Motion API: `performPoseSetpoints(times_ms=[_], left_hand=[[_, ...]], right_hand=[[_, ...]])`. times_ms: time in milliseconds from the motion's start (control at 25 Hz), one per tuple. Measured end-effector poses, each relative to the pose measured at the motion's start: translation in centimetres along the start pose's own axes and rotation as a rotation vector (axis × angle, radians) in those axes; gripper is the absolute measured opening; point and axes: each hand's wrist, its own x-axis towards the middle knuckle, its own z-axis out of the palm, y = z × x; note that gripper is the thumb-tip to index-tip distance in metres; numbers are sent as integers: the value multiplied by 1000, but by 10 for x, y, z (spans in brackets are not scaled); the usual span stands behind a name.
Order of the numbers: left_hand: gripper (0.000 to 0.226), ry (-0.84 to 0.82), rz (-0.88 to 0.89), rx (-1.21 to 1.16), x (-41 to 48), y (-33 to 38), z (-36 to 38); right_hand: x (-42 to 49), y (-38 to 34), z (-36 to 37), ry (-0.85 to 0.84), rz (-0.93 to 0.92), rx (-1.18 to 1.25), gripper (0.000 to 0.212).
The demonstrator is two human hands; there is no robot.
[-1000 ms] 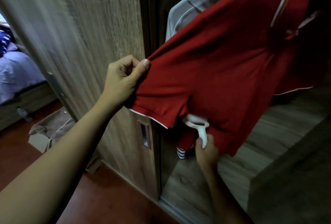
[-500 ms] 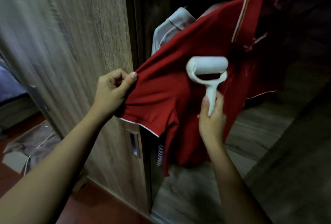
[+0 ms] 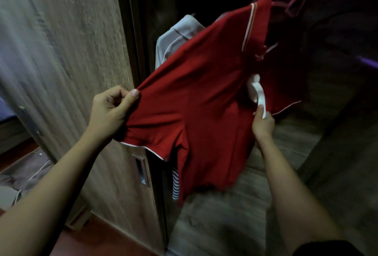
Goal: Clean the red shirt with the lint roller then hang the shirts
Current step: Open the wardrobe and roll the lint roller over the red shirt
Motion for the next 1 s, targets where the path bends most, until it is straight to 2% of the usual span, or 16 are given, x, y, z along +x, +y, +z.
performPoseSetpoints(times_ms=[120,280,320,400,560,680,840,920,1000], left_hand=[[37,6,7,19,0,1,0],[35,14,28,57,0,3,2],[36,5,30,57,1,2,1],[36,-5,33,48,1,1,-1],[37,9,10,50,0,1,1],[36,18,16,55,-1,0,0],[38,31,27,83,0,-2,1],[36,40,24,96,1,-2,0],[34,45,20,92,1,-2,0]], right_hand=[[-41,16,10,-70,38,81,39],[-120,59,18,-333,62,28,42],[-113,59,17,-334,47,6,43],[-63,50,15,-231,29,-50,44],[52,36,-4,-26,134,-56,48],[17,30,-9,-85,154,27,43],[-89,76,10,-244,207,103,35],[-100,89,15,-292,195,69,36],[-67,80,18,-252,167,21,40]])
